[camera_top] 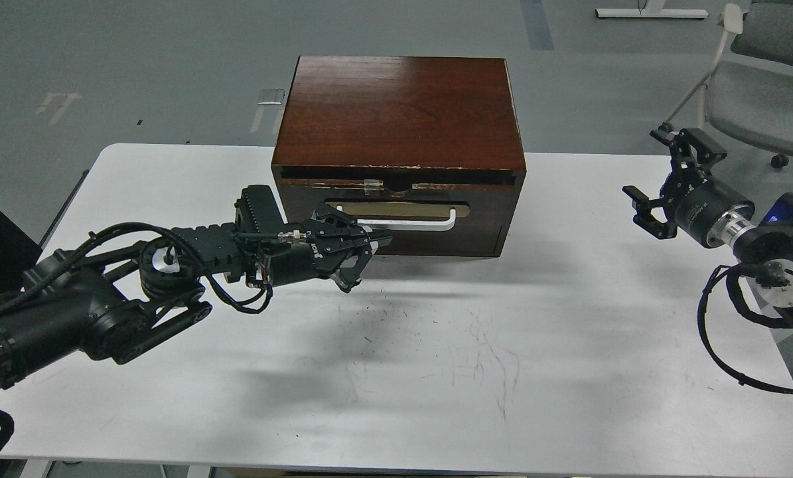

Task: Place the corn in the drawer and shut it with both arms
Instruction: 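Keep pushing the drawer with the left gripper until flush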

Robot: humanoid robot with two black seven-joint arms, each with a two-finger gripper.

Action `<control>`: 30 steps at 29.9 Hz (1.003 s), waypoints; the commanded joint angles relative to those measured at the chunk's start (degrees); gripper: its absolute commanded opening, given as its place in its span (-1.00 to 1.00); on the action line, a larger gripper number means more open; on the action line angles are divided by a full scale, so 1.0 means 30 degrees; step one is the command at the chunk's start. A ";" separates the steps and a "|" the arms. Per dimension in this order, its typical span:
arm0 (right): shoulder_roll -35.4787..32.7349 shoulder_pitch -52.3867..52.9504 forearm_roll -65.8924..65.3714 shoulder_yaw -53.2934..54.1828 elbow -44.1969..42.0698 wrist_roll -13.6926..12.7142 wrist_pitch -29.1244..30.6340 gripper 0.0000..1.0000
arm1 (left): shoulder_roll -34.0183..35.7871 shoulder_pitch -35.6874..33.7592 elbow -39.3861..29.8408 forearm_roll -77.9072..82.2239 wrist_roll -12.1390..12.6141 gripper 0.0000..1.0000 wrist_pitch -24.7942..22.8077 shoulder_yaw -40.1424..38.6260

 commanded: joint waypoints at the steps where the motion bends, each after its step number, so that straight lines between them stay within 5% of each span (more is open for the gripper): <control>1: 0.0002 -0.0031 0.0000 -0.0001 0.0000 0.0000 0.0003 1.00 | -0.0031 -0.0121 0.0085 0.0000 -0.0004 -1.00 -0.0074 -0.0164; 30: 0.0031 -0.0178 0.0000 -0.0001 0.0000 0.0000 0.0032 1.00 | -0.1291 -0.0942 0.2254 0.0000 -0.0004 -1.00 -0.0074 -0.0223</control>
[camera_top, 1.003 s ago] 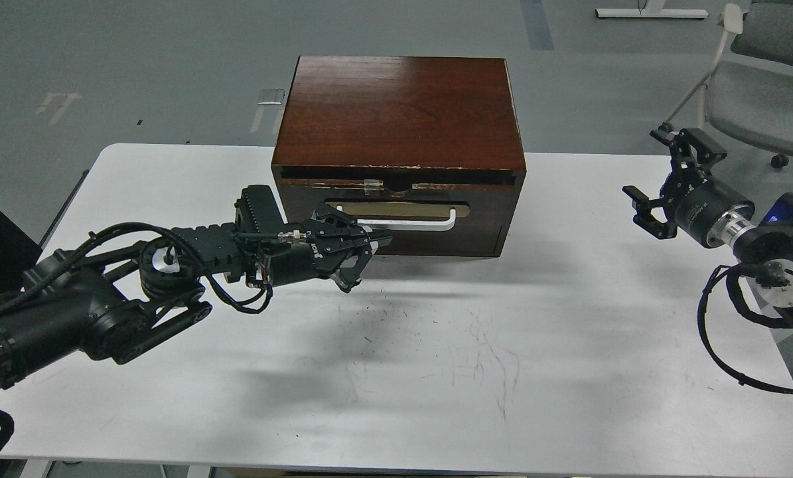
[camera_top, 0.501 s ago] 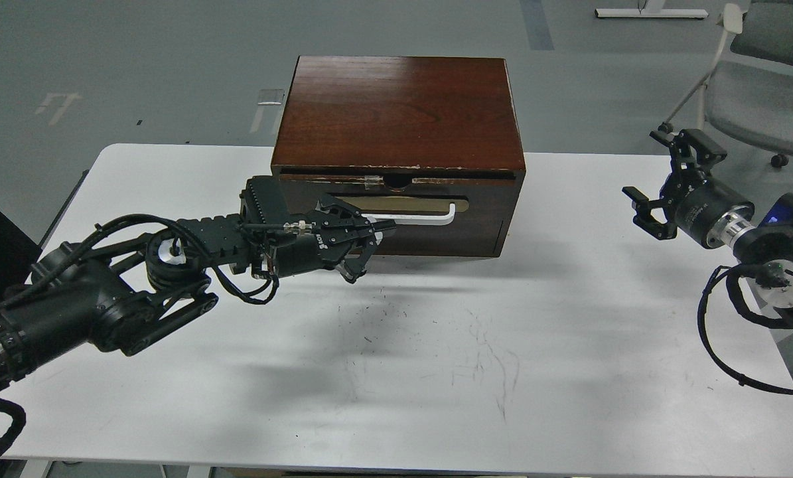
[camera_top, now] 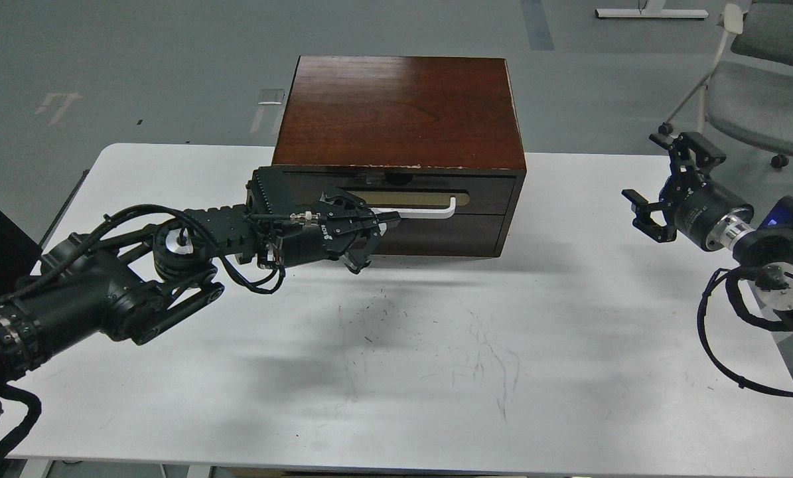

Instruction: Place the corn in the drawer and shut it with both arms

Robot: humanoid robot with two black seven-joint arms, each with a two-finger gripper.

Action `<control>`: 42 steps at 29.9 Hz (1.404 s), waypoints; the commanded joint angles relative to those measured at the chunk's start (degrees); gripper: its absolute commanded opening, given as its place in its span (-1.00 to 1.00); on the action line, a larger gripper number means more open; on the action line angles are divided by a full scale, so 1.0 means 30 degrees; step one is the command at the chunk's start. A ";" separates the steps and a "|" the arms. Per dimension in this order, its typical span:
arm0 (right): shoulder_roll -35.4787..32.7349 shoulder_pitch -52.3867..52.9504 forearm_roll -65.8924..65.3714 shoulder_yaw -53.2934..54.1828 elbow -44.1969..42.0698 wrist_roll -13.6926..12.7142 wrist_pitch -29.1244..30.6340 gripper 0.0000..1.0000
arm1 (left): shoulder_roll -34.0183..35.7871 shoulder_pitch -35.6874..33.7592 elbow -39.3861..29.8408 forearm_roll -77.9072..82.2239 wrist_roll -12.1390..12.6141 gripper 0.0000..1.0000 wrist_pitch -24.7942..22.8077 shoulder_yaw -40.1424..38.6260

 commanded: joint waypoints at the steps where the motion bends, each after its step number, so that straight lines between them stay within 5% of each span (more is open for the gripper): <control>1: 0.0003 -0.0005 0.0000 0.0001 0.0000 0.0000 -0.0001 1.00 | -0.0016 -0.0027 0.0085 0.0002 0.0000 -1.00 0.0035 0.0020; 11: -0.0026 -0.0122 0.0000 0.0001 0.0000 0.0000 -0.0001 1.00 | 0.0334 0.0090 -0.0850 0.0002 0.0000 -1.00 0.0503 0.0255; 19: -0.0055 -0.0093 0.0000 0.0001 0.0000 0.0000 0.0029 1.00 | 0.3904 0.0501 -0.6615 -0.0324 0.0000 -1.00 0.1618 -0.0037; 22: -0.0055 -0.0093 0.0000 0.0001 0.0029 0.0000 0.0029 1.00 | 0.4989 0.0298 -0.8200 -0.6420 0.0000 -1.00 0.1501 -0.0272; 23: -0.0055 -0.0064 0.0000 0.0001 0.0029 0.0029 0.0029 1.00 | 0.5197 0.0151 -0.8409 -0.8103 0.0000 -0.94 0.1442 -0.0331; 25: -0.0055 0.0053 0.0000 0.0001 0.0058 0.0000 0.0029 1.00 | 0.5578 -0.0840 -0.8296 -1.3805 0.0000 -0.01 0.1209 -0.0972; 26: -0.0055 0.0054 0.0000 0.0001 0.0059 0.0000 0.0029 1.00 | 0.5580 -0.0847 -0.8294 -1.3833 0.0000 -0.01 0.1207 -0.0976; 27: -0.0055 0.0141 0.0000 0.0030 0.0117 0.0000 0.0029 1.00 | 0.5667 -0.1427 -0.7221 -1.6995 0.0000 0.71 0.0656 -0.1411; 28: -0.0026 0.0200 0.0000 0.0030 0.0146 0.0000 0.0029 1.00 | 0.5696 -0.1578 -0.5818 -1.9433 0.0000 0.78 -0.0103 -0.1647; 31: 0.0091 0.0375 0.0000 0.0030 0.0176 0.0029 0.0000 1.00 | 0.5522 -0.1522 -0.1895 -2.5585 0.0000 0.95 -0.1019 -0.3252; 36: 0.0179 0.0727 0.0000 0.0059 0.0176 0.0029 -0.0001 1.00 | 0.4967 -0.0705 0.3411 -3.0966 0.0000 0.95 -0.1516 -0.3731; 42: 0.0237 0.1312 0.0000 0.0118 0.0234 0.0029 -0.0118 1.00 | 0.3880 0.1783 0.5797 -3.1585 0.0000 0.96 -0.2422 -0.3933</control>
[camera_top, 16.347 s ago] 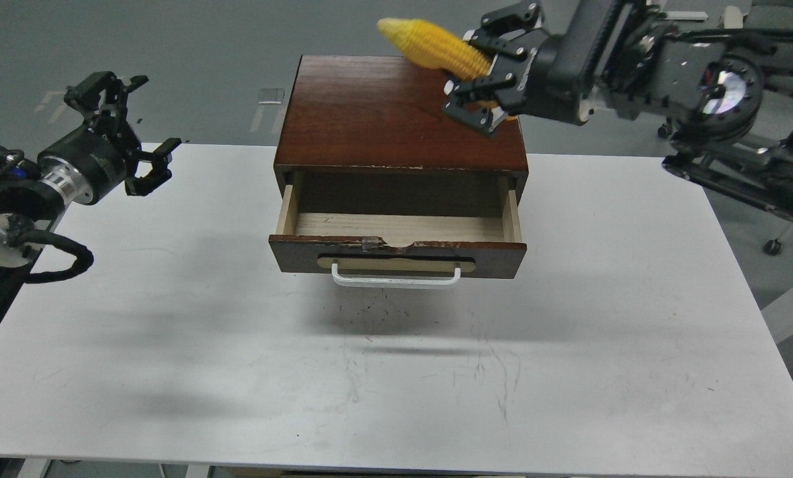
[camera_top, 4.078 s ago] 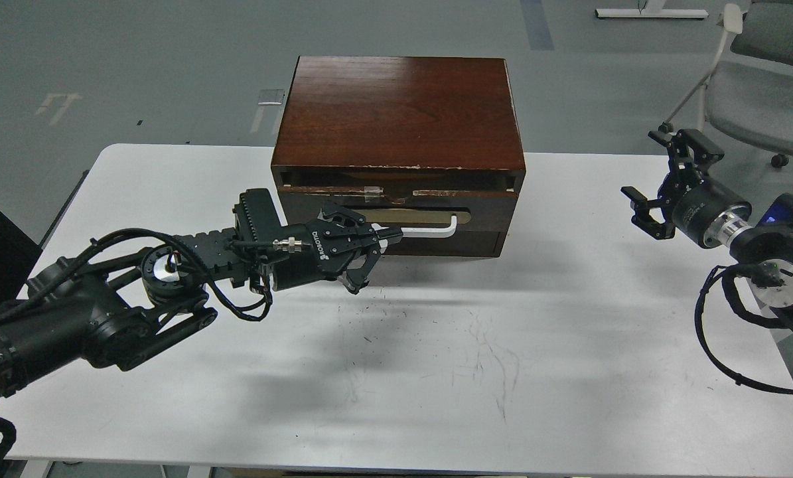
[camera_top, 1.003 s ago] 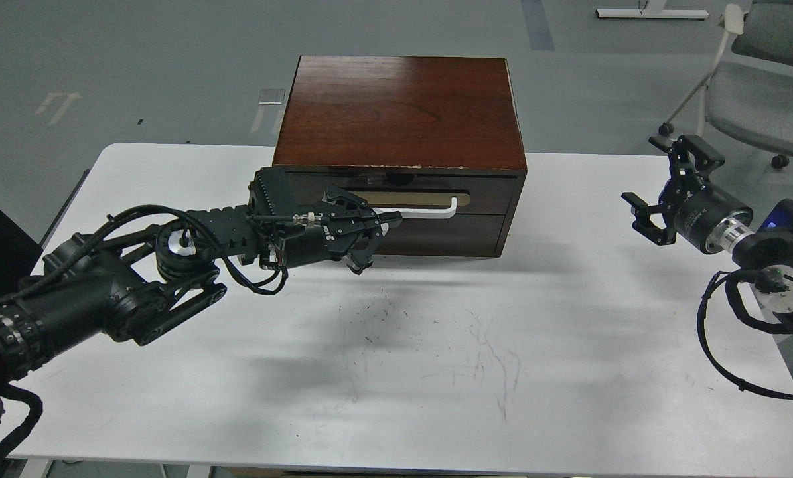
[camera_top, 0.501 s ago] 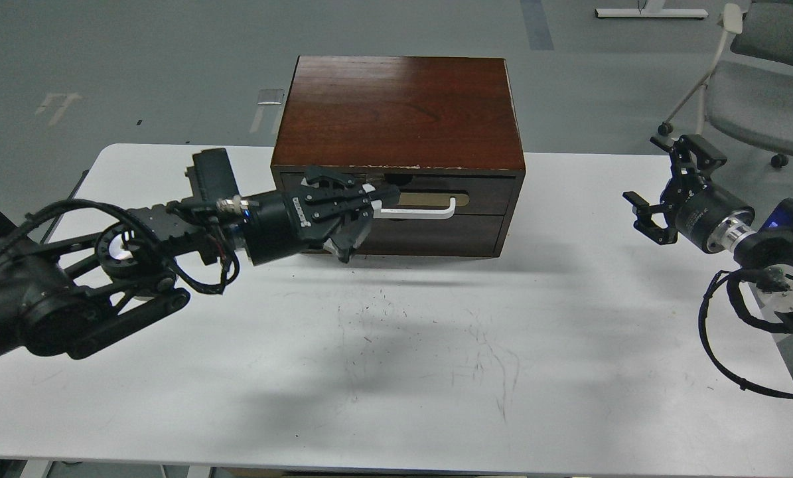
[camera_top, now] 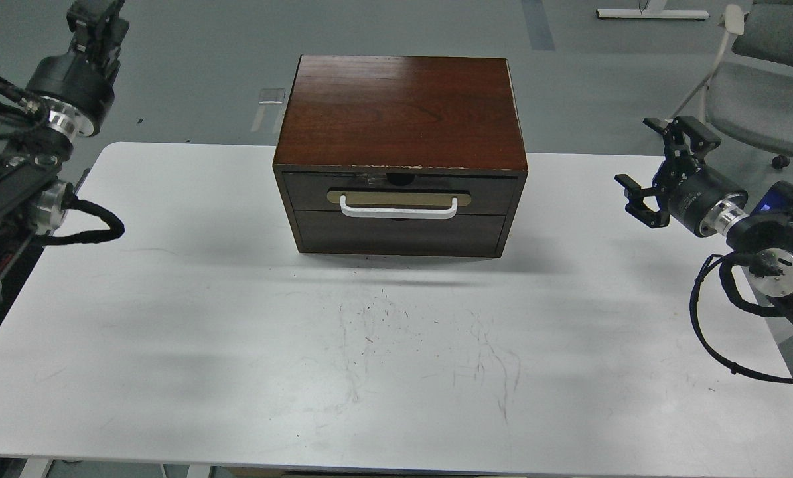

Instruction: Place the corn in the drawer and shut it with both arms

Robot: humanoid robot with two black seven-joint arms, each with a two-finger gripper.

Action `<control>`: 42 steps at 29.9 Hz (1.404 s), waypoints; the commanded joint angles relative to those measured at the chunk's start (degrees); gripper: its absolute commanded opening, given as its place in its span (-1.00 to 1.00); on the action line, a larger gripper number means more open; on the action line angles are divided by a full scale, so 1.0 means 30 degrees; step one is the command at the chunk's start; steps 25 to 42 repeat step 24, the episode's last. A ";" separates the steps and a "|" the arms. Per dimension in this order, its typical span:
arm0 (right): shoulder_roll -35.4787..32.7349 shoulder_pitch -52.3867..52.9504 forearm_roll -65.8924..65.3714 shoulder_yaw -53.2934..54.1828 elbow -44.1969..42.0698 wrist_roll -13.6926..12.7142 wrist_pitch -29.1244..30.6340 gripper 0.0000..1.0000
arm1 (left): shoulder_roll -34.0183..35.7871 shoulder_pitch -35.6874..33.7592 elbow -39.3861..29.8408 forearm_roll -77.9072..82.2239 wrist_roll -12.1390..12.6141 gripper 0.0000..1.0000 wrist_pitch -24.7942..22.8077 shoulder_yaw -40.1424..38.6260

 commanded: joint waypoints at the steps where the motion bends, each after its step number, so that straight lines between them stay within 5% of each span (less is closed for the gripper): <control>1: 0.0069 0.0373 -0.0001 0.0054 0.0090 0.0012 0.0000 1.00 | -0.0200 0.1541 0.0708 -0.0678 -0.0011 0.96 -0.0814 -0.0254; 4: 0.0333 0.0753 -0.0001 0.0141 0.0090 0.0246 0.0001 1.00 | 0.0005 0.2041 0.0853 -0.2258 0.1672 0.96 -0.2072 -0.0371; 6: 0.0508 0.0901 0.0057 0.0317 0.0090 0.0859 0.0059 1.00 | 0.0384 0.2070 0.0884 -0.3459 0.2319 0.96 -0.4349 -0.0342; 19: 0.0889 0.0901 0.0058 0.1401 0.0355 0.1067 0.0589 1.00 | 0.0124 0.1983 0.0649 -0.3757 0.2408 0.96 -1.0861 -0.0459; 42: 0.0978 0.0814 0.0087 0.1431 0.0383 0.1214 0.0381 1.00 | 0.0123 0.1837 0.0649 -0.3757 0.2408 0.96 -1.1304 -0.0488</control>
